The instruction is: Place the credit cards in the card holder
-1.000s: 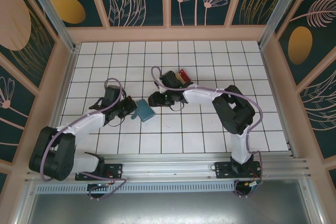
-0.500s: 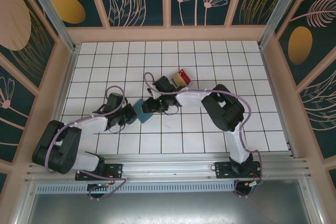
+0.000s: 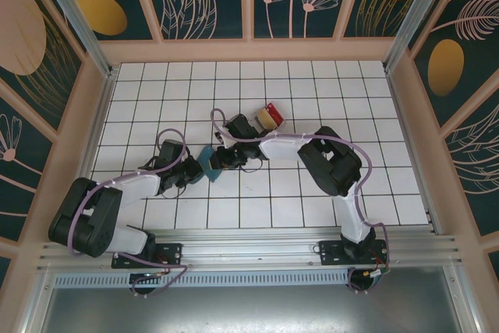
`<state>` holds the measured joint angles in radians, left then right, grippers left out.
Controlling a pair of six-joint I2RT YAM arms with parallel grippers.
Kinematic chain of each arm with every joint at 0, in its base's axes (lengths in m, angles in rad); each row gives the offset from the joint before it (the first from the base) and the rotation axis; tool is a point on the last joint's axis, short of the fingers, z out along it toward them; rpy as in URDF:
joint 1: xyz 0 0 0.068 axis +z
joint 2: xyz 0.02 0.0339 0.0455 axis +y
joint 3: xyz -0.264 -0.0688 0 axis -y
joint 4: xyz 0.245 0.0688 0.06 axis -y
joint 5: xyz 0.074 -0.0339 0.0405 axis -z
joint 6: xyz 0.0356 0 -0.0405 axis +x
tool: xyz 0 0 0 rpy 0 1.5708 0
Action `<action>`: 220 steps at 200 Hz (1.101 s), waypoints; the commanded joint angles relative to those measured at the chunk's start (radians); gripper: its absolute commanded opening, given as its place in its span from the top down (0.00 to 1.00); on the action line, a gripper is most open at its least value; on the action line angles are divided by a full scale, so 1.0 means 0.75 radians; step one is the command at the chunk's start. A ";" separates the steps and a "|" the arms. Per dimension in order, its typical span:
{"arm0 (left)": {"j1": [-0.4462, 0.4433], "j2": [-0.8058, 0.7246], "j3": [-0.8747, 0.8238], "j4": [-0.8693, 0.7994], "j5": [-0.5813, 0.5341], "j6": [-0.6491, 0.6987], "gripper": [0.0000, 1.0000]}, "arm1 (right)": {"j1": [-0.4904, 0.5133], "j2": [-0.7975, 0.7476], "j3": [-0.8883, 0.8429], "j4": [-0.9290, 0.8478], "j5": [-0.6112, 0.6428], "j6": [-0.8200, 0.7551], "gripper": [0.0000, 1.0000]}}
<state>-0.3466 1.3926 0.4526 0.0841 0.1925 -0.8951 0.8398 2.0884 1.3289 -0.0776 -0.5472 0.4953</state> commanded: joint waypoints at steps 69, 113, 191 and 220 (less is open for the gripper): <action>-0.006 -0.130 0.026 -0.093 -0.107 0.012 0.77 | -0.050 -0.482 -0.066 -0.442 0.965 -0.303 0.79; -0.007 -0.112 0.029 -0.061 -0.093 0.024 0.77 | 0.026 -0.622 -0.107 -0.557 1.409 -0.373 0.78; -0.007 -0.124 0.021 -0.071 -0.111 0.036 0.77 | 0.234 -0.340 -0.103 -0.563 1.424 -0.297 0.71; -0.006 -0.138 0.003 -0.073 -0.117 0.028 0.77 | 0.329 -0.187 -0.011 -0.558 1.339 -0.288 0.69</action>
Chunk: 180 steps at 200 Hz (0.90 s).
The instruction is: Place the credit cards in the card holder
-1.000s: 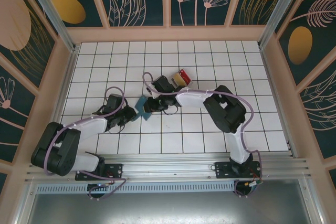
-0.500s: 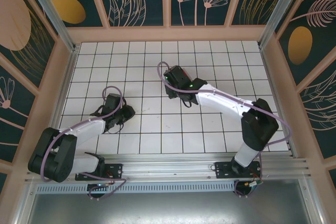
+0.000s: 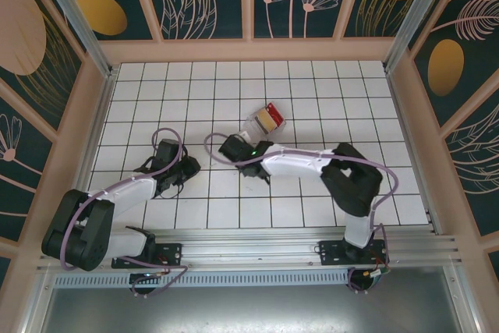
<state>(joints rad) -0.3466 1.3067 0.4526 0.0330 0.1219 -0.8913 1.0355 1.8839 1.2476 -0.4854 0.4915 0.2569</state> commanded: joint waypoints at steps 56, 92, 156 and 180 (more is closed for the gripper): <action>-0.006 -0.051 -0.018 -0.020 -0.023 0.023 0.77 | 0.082 0.107 0.132 0.082 -0.295 0.044 0.49; -0.007 -0.043 -0.006 -0.017 -0.016 0.022 0.77 | 0.054 -0.014 0.127 0.130 -0.396 0.059 0.47; -0.006 0.012 0.041 0.052 0.105 0.046 0.77 | -0.247 -0.304 -0.086 0.324 -0.717 0.151 0.49; -0.012 0.062 0.075 0.103 0.192 0.054 0.77 | -0.401 -0.312 -0.169 0.380 -0.902 0.174 0.54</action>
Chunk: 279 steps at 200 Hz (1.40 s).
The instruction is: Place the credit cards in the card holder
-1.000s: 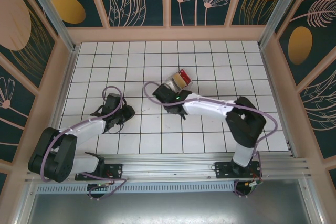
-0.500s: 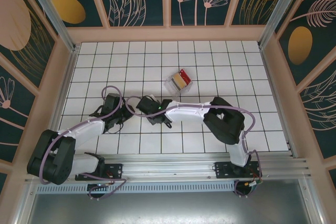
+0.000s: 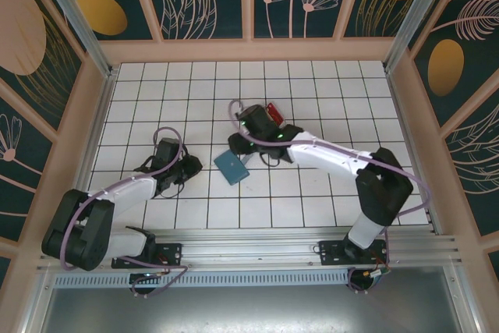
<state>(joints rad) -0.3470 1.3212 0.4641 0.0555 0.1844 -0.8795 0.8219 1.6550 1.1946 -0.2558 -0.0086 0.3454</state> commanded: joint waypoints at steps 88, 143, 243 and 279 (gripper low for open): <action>-0.107 0.173 0.240 0.068 0.178 0.074 0.78 | -0.261 0.144 -0.182 0.163 -0.526 0.063 0.63; -0.150 0.250 0.266 0.118 0.222 0.080 0.79 | -0.284 0.188 -0.209 0.213 -0.497 0.085 0.67; -0.193 0.365 0.298 0.102 0.191 0.060 0.79 | -0.286 0.231 -0.205 0.267 -0.583 0.115 0.75; -0.194 0.374 0.292 0.108 0.192 0.058 0.79 | -0.286 0.245 -0.206 0.275 -0.608 0.122 0.75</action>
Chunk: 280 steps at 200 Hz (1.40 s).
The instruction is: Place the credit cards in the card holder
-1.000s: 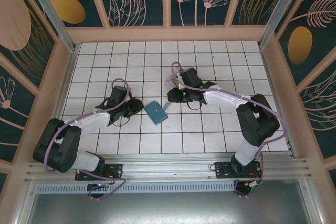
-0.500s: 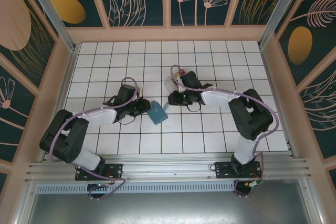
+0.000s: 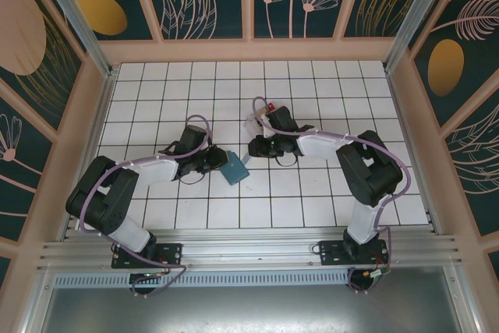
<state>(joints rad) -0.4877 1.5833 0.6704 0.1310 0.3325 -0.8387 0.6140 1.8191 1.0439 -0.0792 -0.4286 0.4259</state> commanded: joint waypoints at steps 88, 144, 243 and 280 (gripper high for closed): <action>-0.006 0.042 0.025 0.014 0.001 0.001 0.79 | 0.004 0.006 0.023 0.022 -0.080 0.009 0.91; -0.008 0.051 0.023 0.024 -0.001 -0.005 0.79 | 0.108 0.024 0.079 -0.021 -0.129 -0.024 0.92; -0.008 0.049 0.012 0.032 -0.004 -0.007 0.79 | 0.198 0.139 0.195 -0.143 -0.022 -0.099 0.92; -0.008 0.039 0.001 0.035 -0.008 -0.010 0.79 | 0.218 0.148 0.221 -0.208 0.078 -0.135 0.92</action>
<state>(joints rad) -0.4877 1.6020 0.6754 0.1421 0.3332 -0.8394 0.7597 1.9099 1.1778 -0.1680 -0.4419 0.3656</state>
